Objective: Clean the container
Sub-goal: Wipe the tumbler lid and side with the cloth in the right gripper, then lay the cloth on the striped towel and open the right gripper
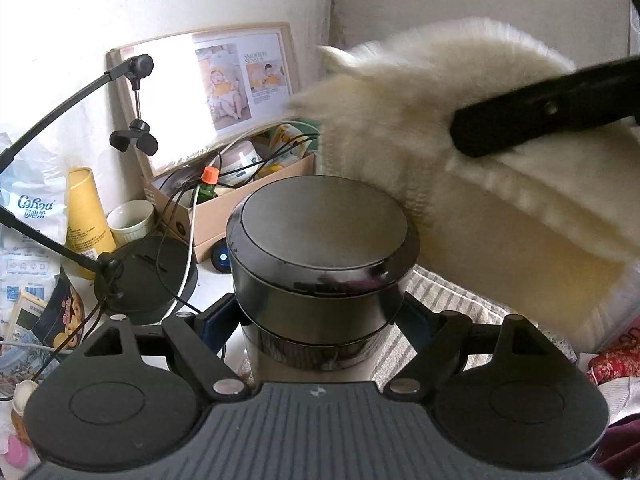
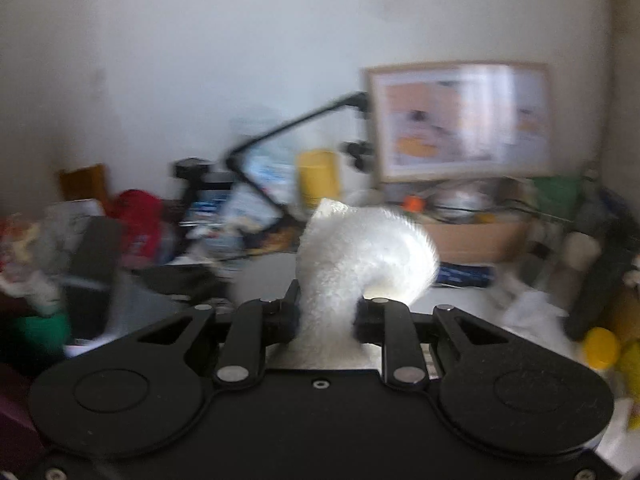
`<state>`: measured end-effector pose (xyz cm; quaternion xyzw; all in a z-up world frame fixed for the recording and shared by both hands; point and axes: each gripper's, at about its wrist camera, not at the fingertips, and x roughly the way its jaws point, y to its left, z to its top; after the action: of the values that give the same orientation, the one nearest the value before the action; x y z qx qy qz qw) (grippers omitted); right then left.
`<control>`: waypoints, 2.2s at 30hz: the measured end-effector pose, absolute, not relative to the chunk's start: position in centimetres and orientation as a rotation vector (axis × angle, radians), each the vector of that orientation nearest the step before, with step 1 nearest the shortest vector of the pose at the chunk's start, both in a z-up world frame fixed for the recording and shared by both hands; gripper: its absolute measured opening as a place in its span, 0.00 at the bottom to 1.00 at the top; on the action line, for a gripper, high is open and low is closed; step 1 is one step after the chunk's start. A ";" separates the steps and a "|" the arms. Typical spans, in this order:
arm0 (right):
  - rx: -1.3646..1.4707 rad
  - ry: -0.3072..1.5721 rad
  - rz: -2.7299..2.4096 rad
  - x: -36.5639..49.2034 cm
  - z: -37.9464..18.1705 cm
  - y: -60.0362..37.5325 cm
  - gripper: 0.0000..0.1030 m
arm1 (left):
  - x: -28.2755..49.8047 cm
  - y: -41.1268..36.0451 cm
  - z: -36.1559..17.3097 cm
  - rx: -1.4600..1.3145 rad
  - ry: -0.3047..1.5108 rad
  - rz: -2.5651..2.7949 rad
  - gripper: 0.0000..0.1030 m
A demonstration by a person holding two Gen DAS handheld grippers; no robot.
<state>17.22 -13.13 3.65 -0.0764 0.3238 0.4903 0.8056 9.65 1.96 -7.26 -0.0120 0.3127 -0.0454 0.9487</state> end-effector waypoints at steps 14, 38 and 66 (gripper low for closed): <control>-0.003 0.793 1.246 18.7 1.9 -6.9 0.17 | 9.4 2.2 -7.3 -0.045 0.630 -0.088 0.81; 0.198 0.814 0.815 25.2 -2.4 -19.5 0.14 | 10.1 1.9 -7.1 -0.037 0.664 -0.064 0.82; 0.682 1.083 0.668 31.9 -15.4 -29.7 0.16 | 9.4 0.9 -7.2 -0.071 0.807 0.046 0.78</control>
<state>31.94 -29.73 -15.41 0.3120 0.4956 0.3059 0.7506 9.43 0.89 -7.24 -0.0344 0.3927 0.0225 0.9187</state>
